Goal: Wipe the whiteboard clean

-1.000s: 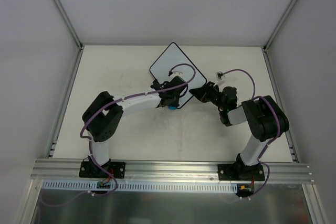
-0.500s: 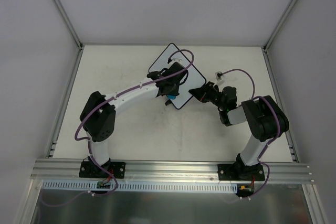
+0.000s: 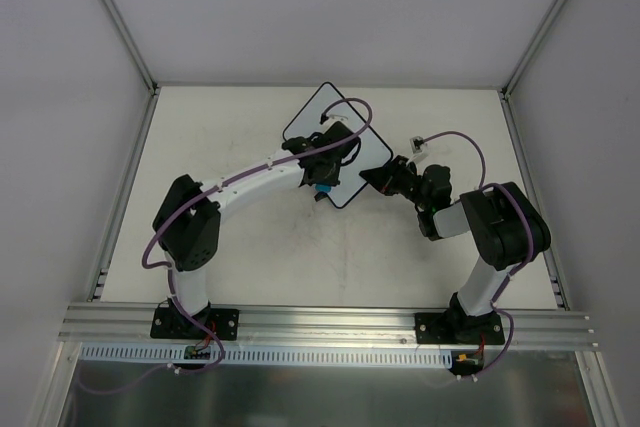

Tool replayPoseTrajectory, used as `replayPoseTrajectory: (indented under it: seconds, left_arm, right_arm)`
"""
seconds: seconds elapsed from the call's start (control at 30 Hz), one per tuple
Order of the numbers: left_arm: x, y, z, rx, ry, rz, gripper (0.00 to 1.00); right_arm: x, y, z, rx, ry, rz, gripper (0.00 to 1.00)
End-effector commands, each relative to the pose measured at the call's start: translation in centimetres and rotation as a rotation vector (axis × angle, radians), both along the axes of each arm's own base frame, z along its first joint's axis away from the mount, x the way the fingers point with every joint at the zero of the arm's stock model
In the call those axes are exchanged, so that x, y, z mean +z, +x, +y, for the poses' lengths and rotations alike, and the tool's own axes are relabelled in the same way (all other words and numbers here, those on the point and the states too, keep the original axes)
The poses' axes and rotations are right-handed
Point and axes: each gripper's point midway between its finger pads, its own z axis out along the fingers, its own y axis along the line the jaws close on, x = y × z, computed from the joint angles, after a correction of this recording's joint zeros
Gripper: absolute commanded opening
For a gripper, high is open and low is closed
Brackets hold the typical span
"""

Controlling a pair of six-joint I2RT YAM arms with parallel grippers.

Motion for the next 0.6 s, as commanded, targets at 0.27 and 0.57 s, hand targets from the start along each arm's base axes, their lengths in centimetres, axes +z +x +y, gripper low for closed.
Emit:
replayPoseTrajectory:
  seconds: [0.27, 0.57]
  left_arm:
    - [-3.0, -1.4, -1.1, 0.006, -0.018, 0.073, 0.00]
    - [-4.7, -1.6, -2.3, -0.020, -0.023, 0.125, 0.00]
  right_arm:
    - [4.5, 0.8, 0.5, 0.018, 0.027, -0.173, 0.00]
    - [4.5, 0.8, 0.5, 0.018, 0.027, -0.173, 0.00]
